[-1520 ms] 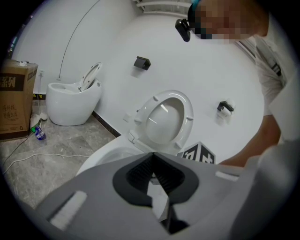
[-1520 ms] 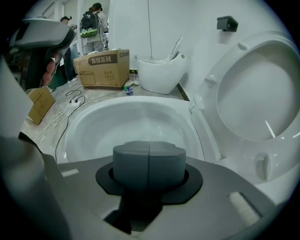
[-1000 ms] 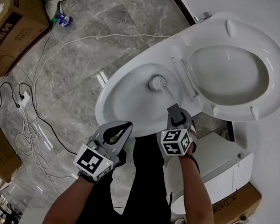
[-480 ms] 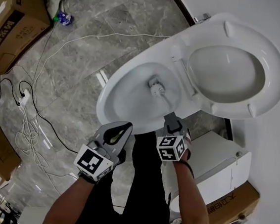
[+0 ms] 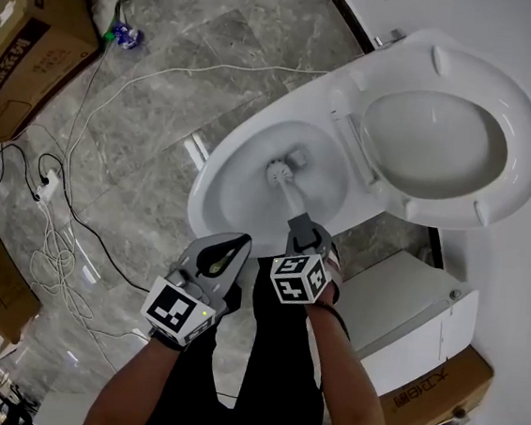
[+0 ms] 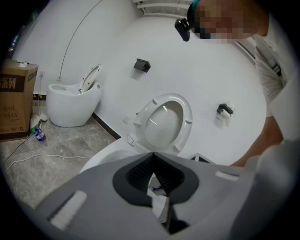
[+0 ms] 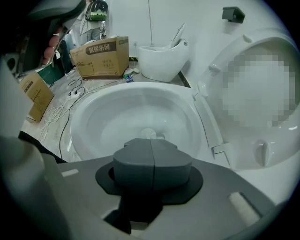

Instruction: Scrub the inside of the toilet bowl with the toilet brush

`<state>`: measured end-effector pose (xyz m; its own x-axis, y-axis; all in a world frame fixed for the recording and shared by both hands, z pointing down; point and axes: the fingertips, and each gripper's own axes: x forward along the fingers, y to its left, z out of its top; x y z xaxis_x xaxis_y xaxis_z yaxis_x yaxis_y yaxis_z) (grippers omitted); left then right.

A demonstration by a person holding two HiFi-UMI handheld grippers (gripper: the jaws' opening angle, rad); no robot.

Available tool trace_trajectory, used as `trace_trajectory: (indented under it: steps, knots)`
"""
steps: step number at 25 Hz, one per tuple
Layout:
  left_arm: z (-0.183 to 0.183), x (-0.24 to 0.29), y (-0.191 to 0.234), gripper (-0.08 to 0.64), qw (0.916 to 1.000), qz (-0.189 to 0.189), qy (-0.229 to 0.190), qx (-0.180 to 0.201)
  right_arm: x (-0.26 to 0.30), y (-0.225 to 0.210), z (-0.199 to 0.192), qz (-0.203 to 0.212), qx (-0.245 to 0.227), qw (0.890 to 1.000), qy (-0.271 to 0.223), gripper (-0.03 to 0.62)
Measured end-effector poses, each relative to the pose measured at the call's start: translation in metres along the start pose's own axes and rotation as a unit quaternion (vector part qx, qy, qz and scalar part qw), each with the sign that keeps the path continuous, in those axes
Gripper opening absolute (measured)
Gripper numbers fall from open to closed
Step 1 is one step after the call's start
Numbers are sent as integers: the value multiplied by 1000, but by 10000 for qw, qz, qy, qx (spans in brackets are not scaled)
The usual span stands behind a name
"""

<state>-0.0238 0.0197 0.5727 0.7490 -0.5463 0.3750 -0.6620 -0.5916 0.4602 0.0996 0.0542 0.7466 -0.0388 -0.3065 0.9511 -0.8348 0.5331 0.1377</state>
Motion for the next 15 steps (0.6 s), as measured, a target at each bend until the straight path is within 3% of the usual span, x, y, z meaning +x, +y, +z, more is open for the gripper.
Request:
trace_trajectory:
  steps: [15]
  knots:
    - [-3,15,18,5,10000,18,-39,38,49,-22,0,-269,145,9986,424,167]
